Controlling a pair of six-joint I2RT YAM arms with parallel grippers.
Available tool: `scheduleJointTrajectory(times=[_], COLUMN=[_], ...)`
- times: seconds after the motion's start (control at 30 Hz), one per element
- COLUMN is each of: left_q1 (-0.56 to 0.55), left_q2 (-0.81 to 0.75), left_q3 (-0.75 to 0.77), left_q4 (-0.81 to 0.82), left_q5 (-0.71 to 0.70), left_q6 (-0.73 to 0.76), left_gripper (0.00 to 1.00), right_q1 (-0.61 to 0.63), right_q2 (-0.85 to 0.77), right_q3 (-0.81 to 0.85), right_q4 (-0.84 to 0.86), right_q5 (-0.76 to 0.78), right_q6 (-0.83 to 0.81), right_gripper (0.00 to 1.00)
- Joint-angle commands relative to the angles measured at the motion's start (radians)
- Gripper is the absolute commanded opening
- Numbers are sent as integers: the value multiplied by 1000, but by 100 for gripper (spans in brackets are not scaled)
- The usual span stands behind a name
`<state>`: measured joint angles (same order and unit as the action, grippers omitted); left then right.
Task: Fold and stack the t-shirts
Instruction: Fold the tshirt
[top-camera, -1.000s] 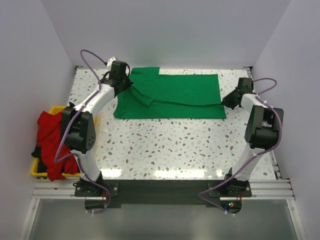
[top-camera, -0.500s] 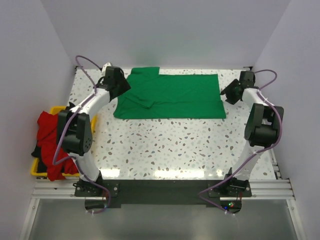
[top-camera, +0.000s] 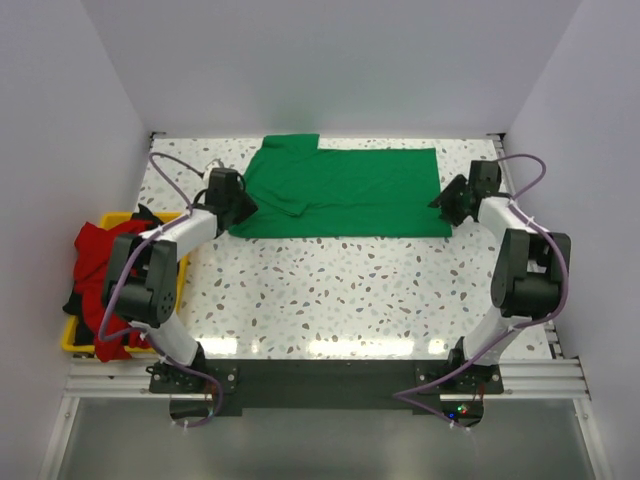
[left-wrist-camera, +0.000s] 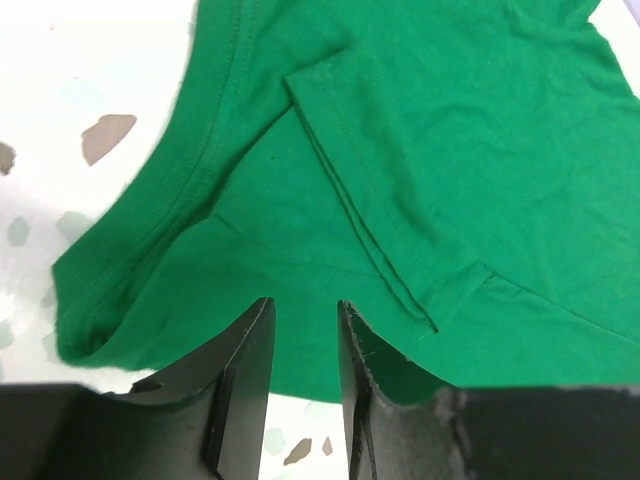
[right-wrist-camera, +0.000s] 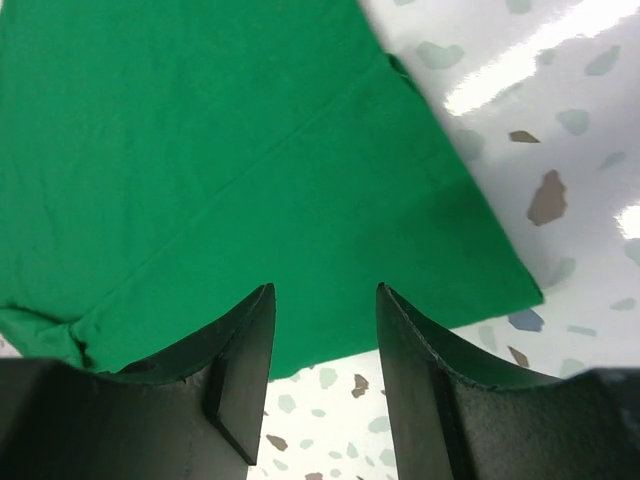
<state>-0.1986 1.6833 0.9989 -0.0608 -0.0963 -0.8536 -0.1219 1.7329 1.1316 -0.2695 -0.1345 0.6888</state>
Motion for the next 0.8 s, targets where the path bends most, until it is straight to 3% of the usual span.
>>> scheduleJointTrajectory(times=[0.0, 0.27, 0.5, 0.77], left_q1=[4, 2, 4, 7], left_q2=[12, 87, 101, 90], left_q3=[-5, -5, -72, -120], left_q4=[176, 239, 230, 62], left_q5=[50, 76, 41, -94], left_q6=[-13, -39, -47, -87], left_gripper=[34, 21, 17, 9], right_q1=[8, 27, 27, 22], right_q2=[11, 94, 131, 83], right_q3=[0, 17, -87, -211], right_q4=[114, 180, 220, 202], right_q5=[-39, -48, -36, -11], right_q6=[15, 69, 133, 158], right_gripper=[48, 48, 47, 47])
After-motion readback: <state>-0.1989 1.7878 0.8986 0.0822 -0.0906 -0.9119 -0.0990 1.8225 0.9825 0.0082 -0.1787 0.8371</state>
